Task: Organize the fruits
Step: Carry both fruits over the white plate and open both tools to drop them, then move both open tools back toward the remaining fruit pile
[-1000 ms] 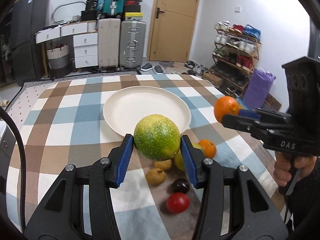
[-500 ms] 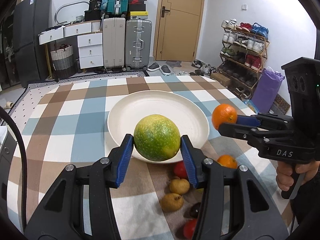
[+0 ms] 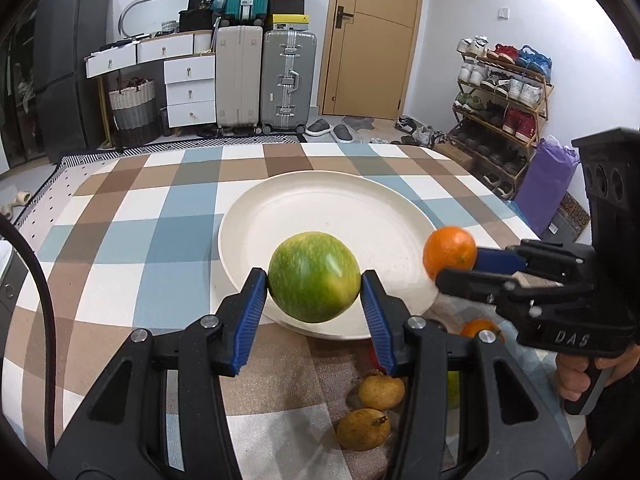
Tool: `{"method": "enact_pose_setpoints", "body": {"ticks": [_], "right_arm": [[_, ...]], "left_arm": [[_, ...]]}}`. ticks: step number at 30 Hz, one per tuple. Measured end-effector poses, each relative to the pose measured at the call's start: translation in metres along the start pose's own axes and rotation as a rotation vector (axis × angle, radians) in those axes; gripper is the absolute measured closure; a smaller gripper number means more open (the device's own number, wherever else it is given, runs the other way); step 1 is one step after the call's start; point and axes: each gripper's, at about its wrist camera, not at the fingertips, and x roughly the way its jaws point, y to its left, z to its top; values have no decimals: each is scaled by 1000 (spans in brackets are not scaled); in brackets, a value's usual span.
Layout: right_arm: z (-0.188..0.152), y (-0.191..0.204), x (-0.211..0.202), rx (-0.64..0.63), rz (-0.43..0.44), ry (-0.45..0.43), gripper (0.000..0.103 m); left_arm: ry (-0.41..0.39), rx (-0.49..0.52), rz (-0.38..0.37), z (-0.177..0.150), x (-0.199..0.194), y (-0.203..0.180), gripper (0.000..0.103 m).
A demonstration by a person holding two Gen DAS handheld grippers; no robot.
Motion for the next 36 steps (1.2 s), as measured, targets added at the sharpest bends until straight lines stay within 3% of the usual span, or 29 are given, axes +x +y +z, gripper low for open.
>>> {"method": "enact_pose_setpoints", "body": {"ticks": [11,18,20,23,25,29,32,34,36], "right_arm": [[-3,2,9,-4,-7,17,65],[-1,-1,-4,6,-12,-41,54],[-1,-3,-9,13,-18,-49,50],[-2,-6,-13,25,-19,-57,33],[-4,-6,-17,21,-19,-60,31],[-8,-3,-21,2,-18,-63,13],[-11,-2,-23,-14,-32,-71,7],[-13,0,-26,-28,-39,-78,4],[-13,0,-28,-39,-39,-82,0]], "left_arm": [[-11,-4,-5,0,-2,2,59],[-18,-17,-13,-3,-7,4,58],[-13,-24,-13,-4,-9,5,53],[-24,-26,1,-7,-14,7,37],[-34,-21,9,-8,-19,7,23],[-25,-30,-23,-13,-25,8,19],[-5,-27,-14,-17,-26,8,12],[-9,-20,-9,-20,-29,7,1],[-24,-20,-17,-23,-36,8,1]]}}
